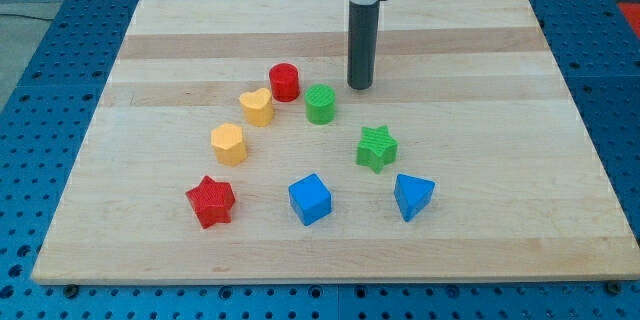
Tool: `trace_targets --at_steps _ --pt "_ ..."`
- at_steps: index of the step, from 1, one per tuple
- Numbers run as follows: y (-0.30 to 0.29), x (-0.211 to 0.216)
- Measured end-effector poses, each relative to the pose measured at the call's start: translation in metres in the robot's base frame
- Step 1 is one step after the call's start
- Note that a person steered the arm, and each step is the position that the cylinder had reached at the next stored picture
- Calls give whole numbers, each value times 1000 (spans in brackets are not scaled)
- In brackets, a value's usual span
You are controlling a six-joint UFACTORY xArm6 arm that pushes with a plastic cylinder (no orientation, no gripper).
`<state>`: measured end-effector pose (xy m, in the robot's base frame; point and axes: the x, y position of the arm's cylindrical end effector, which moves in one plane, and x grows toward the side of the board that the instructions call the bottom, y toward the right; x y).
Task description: Move the red star below the red circle
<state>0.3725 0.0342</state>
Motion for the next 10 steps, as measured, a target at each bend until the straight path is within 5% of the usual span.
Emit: trace_targets --at_steps 2,3,5,7,10 --pt "-23 -36" --pt "-99 -51" --pt "-160 13" --pt "-9 -20" --pt "117 -15"
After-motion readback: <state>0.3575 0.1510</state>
